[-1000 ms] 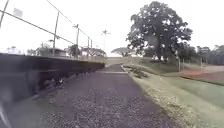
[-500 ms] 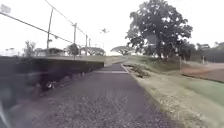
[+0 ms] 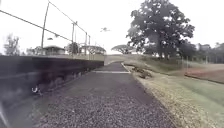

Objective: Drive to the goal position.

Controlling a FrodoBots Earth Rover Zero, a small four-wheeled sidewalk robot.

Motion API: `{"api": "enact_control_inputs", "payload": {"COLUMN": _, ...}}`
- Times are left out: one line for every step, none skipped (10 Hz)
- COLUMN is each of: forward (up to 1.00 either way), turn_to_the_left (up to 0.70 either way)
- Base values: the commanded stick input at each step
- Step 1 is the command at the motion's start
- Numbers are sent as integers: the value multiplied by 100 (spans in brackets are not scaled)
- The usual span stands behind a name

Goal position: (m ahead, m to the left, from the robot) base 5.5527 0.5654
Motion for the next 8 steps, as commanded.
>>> {"api": "enact_control_inputs", "payload": {"forward": 100, "turn_to_the_left": -27}}
{"api": "enact_control_inputs", "payload": {"forward": 100, "turn_to_the_left": -33}}
{"api": "enact_control_inputs", "payload": {"forward": 100, "turn_to_the_left": -18}}
{"api": "enact_control_inputs", "payload": {"forward": 100, "turn_to_the_left": -4}}
{"api": "enact_control_inputs", "payload": {"forward": 100, "turn_to_the_left": 0}}
{"api": "enact_control_inputs", "payload": {"forward": 100, "turn_to_the_left": 0}}
{"api": "enact_control_inputs", "payload": {"forward": 100, "turn_to_the_left": 0}}
{"api": "enact_control_inputs", "payload": {"forward": 100, "turn_to_the_left": 0}}
